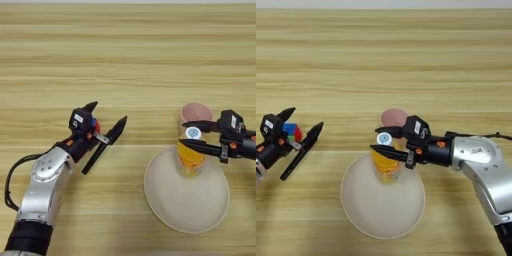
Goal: Move the objects on the table
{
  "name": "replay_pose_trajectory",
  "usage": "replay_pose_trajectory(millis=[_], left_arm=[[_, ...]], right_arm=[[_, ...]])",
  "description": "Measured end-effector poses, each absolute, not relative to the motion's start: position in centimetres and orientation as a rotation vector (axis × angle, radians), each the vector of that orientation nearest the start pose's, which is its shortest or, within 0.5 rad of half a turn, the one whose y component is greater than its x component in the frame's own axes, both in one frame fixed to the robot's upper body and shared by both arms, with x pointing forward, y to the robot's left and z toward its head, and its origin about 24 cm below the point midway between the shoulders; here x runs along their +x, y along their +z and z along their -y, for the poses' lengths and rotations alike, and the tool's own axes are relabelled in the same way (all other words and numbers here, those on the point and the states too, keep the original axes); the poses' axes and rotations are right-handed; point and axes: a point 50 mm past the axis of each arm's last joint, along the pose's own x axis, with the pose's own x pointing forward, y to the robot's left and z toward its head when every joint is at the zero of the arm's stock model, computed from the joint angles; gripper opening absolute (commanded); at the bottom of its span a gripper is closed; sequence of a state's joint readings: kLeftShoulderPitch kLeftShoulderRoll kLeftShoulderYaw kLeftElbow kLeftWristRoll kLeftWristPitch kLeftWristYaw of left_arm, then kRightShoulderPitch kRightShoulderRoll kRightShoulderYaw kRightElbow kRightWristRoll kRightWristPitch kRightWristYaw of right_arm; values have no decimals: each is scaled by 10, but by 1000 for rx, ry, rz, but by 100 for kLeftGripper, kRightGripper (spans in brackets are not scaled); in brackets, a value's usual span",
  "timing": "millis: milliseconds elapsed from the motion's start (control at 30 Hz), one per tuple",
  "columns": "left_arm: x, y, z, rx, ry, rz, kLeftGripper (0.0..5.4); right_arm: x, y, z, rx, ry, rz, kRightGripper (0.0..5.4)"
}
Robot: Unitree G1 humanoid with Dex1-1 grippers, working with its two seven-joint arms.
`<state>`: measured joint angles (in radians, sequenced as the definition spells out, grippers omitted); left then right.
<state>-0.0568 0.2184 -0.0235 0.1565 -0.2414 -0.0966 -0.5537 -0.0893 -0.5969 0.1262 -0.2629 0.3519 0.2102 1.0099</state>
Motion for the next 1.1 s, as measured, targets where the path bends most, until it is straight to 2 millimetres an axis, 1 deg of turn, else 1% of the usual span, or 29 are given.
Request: replay_pose_trajectory(millis=[333, 600, 700, 1100], left_arm=[[256, 35, -166, -14, -560, 0, 540], [255, 37, -169, 1, -564, 1, 540], [254, 38, -170, 5, -564, 3, 540], [251, 37, -172, 6, -561, -5, 540]], right_arm=[[231, 81, 153, -175, 1188, -56, 175], [230, 73, 149, -155, 1185, -36, 175], [230, 70, 150, -177, 1182, -14, 175], [230, 63, 154, -175, 1181, 17, 174]])
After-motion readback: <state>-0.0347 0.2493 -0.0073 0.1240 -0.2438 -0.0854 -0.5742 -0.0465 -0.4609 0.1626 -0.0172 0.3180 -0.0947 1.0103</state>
